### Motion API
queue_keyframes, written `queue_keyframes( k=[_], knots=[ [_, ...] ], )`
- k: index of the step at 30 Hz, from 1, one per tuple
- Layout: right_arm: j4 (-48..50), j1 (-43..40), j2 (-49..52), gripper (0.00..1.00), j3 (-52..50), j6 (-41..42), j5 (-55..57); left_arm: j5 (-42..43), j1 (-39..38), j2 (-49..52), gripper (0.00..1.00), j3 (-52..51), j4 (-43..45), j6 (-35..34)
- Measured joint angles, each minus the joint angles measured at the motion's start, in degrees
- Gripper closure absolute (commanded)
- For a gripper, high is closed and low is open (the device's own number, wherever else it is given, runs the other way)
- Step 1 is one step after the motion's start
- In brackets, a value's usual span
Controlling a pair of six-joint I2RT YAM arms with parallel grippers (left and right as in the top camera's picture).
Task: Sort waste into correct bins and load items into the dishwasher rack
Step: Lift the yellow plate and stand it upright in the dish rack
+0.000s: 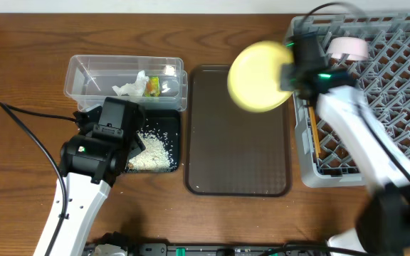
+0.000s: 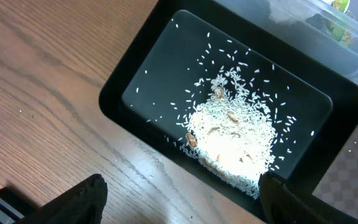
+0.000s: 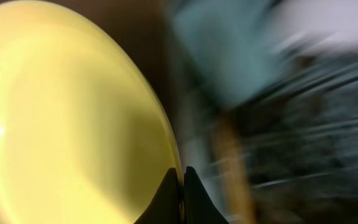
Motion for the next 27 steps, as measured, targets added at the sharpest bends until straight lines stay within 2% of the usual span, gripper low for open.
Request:
queue_keyframes(
  k=[7, 14, 20, 27],
  knots=[
    [1.86, -6.97, -12.98, 0.99, 0.02, -14.97, 13.70, 0.00, 0.00, 0.00, 0.19, 0.00, 0.04, 0.00],
    [-1.73, -9.88, -13.88, 0.99, 0.00, -25.68, 23.54, 0.00, 0.00, 0.00, 0.19, 0.00, 0.15, 0.02],
    [-5.55, -10.45, -11.30, 0.99, 0.00, -26.75, 27.61, 0.00, 0.00, 0.00, 0.19, 0.00, 0.13, 0.00],
    [-7.52, -10.45, -4.57, 0.99, -0.02, -22.88, 31.61, 0.00, 0.00, -0.02, 0.19, 0.00, 0.15, 0.02]
  ],
)
